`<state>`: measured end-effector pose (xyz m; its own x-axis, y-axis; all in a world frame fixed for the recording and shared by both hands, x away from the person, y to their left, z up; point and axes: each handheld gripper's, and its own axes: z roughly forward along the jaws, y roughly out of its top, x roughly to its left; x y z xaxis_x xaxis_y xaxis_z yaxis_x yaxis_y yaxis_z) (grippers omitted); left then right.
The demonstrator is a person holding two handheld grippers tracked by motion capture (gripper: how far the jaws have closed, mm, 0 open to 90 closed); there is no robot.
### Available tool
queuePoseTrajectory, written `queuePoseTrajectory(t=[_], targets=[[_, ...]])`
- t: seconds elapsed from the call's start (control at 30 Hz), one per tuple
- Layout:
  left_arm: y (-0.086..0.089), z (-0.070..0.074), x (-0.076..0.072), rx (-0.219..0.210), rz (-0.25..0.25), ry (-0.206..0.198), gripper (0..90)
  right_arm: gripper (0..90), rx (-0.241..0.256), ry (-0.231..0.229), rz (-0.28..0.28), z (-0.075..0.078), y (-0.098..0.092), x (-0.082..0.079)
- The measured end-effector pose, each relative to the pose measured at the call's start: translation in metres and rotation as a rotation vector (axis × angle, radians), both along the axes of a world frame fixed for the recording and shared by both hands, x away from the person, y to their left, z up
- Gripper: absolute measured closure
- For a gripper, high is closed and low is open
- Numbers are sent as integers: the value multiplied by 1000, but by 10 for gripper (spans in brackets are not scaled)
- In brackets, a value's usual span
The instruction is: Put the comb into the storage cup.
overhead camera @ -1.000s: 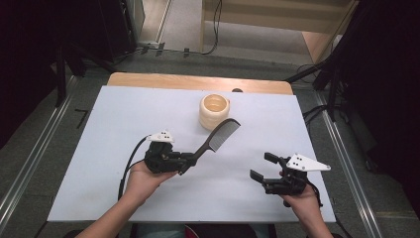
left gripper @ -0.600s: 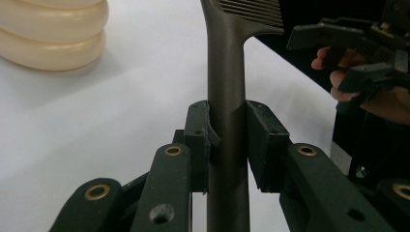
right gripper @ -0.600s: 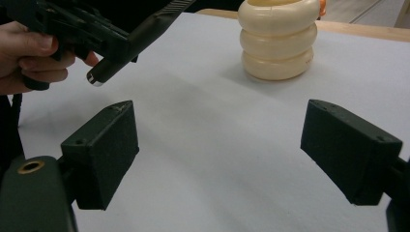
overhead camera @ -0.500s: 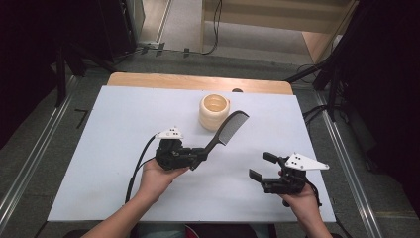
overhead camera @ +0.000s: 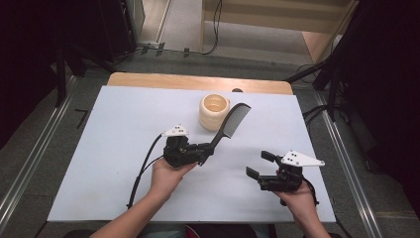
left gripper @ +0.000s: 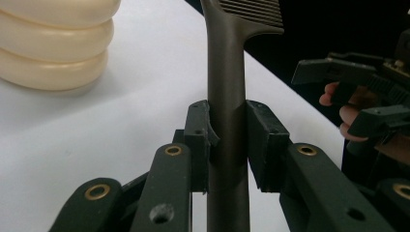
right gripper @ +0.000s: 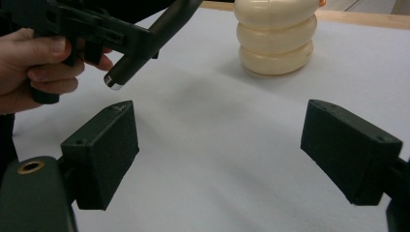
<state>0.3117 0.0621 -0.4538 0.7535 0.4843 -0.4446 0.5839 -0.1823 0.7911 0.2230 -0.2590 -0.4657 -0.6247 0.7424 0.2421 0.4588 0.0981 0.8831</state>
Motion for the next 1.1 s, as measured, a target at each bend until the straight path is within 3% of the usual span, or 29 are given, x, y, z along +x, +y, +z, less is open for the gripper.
queuePoseTrajectory(t=[0.37,0.93,1.1], targets=[[-15,-9,1,-12,28,3,733,117,15,19,-14,5,5,6],[-31,-21,6,-158,67,162,733,121,23,30,-62,13,16,18],[-37,-25,4,-176,78,152,733,121,19,34,-73,14,17,21]])
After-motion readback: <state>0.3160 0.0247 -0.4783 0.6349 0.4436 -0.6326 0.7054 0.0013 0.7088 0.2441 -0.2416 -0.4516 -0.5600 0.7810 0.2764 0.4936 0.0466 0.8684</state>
